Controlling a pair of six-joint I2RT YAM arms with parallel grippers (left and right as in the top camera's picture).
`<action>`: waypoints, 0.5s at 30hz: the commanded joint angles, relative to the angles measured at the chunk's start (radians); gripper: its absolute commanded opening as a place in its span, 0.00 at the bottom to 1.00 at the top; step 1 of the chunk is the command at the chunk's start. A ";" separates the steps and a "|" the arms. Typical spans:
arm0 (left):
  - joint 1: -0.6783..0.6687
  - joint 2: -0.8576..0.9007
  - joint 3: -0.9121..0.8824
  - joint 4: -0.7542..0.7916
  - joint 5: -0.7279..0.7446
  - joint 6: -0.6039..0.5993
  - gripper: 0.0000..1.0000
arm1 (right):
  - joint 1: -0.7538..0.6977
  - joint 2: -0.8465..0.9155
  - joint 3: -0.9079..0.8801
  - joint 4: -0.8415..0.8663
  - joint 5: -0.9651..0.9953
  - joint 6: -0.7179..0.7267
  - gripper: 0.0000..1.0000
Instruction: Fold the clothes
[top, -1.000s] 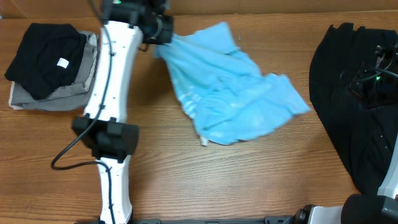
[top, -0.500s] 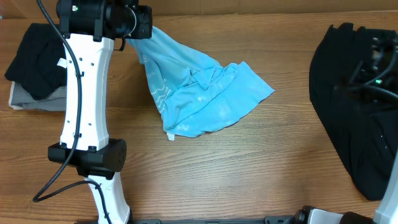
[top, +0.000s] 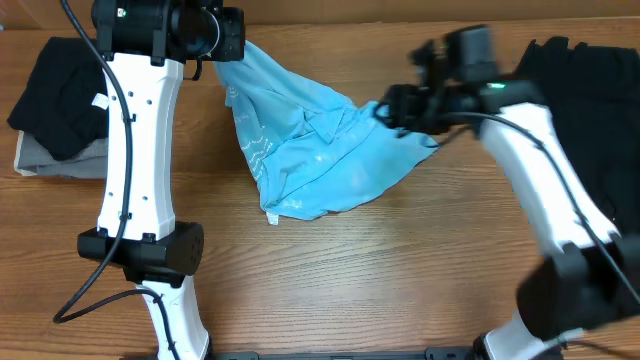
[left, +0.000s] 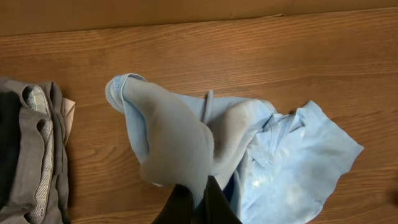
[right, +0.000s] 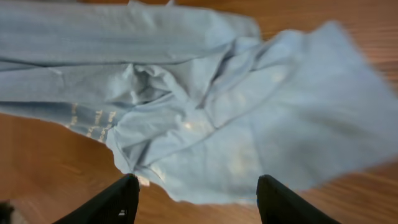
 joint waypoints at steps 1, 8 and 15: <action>-0.006 -0.002 0.016 0.010 -0.010 0.023 0.04 | 0.061 0.098 -0.012 0.082 0.027 0.087 0.65; -0.006 -0.002 0.016 0.013 -0.010 0.023 0.04 | 0.137 0.257 -0.012 0.230 0.131 0.218 0.65; -0.006 -0.002 0.016 0.013 -0.010 0.023 0.04 | 0.141 0.319 -0.016 0.328 0.065 0.245 0.65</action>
